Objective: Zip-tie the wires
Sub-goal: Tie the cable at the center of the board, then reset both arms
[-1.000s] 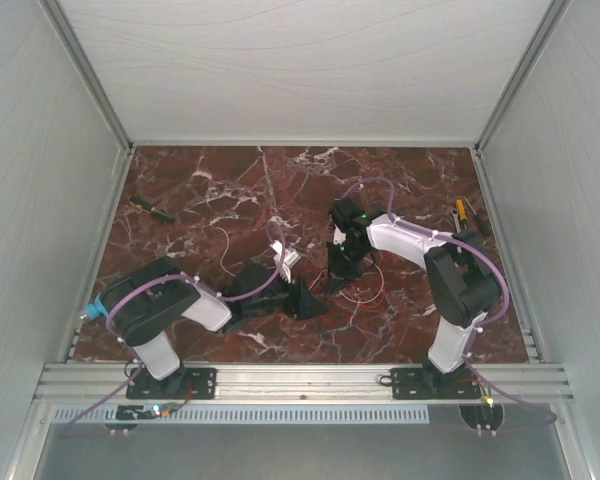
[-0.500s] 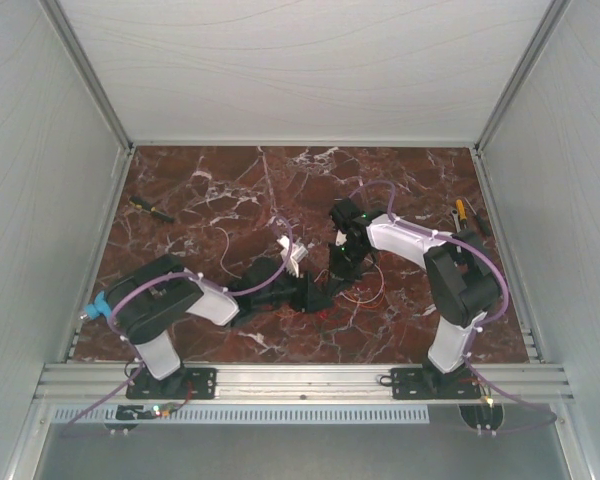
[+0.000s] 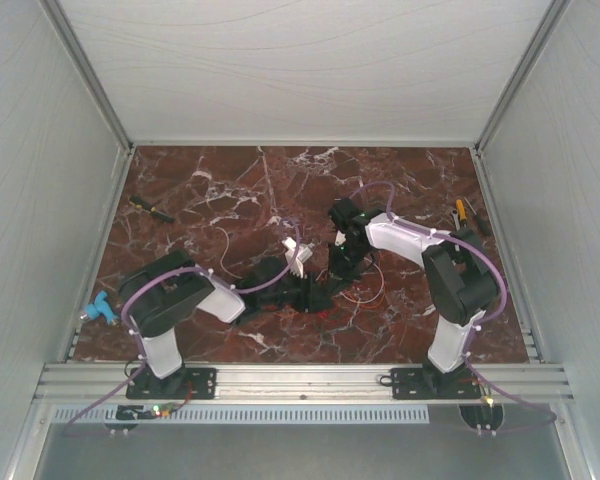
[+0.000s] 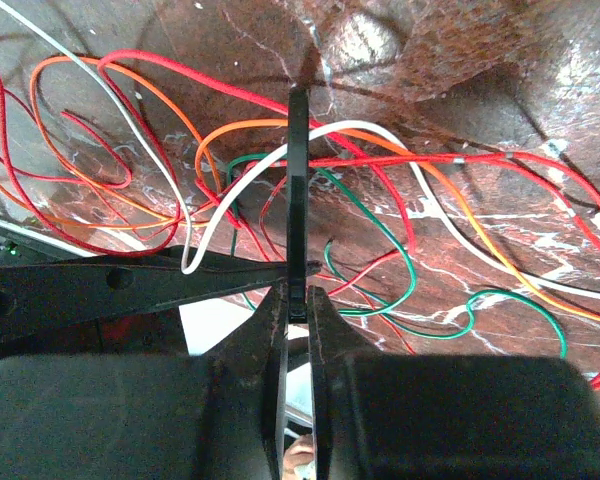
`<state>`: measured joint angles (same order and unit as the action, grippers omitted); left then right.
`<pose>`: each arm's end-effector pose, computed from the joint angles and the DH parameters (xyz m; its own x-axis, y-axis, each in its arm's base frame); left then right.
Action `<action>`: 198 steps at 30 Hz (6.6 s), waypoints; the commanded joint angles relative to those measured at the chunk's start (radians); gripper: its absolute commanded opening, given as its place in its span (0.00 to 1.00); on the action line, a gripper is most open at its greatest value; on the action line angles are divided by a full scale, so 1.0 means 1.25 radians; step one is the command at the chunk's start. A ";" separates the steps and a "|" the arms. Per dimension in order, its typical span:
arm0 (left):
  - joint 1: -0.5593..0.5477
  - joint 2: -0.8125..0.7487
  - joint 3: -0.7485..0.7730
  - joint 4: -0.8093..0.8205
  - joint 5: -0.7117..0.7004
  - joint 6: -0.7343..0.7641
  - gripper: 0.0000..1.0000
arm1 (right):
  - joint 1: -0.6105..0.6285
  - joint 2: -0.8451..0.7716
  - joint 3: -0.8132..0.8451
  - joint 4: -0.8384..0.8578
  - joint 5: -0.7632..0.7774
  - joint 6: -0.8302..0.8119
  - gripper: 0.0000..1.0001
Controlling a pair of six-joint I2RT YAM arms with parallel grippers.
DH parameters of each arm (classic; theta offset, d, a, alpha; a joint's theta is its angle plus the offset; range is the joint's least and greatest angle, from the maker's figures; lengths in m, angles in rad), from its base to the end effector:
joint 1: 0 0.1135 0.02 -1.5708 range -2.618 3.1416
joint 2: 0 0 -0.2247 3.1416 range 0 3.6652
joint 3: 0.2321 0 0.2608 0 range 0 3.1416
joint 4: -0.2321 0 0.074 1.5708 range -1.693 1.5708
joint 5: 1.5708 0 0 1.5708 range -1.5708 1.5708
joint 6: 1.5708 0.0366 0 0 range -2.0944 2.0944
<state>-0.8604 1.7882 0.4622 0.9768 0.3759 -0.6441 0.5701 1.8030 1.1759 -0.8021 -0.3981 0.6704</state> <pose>0.1787 -0.2284 0.0642 -0.7369 0.0002 -0.6760 0.6098 0.4317 -0.6647 0.2682 0.1888 0.1252 -0.9908 0.0451 0.1279 0.0919 0.9169 0.3884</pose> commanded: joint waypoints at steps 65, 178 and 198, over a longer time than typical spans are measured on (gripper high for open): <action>-0.194 -0.352 -0.188 -0.300 -0.055 -0.110 0.00 | -0.076 0.162 0.168 -0.095 -0.006 -0.060 0.00; 0.733 -0.281 -0.121 0.051 -0.118 0.477 0.99 | -0.500 -0.406 -0.820 1.517 0.304 -0.564 0.98; 0.753 -0.187 -0.194 0.293 0.001 0.501 1.00 | -0.532 -0.383 -0.791 1.522 0.158 -0.473 0.98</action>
<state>0.0742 1.5513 0.2100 1.2270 0.3454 -0.0353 -0.1135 1.3006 0.1871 0.9508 -0.1535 0.0334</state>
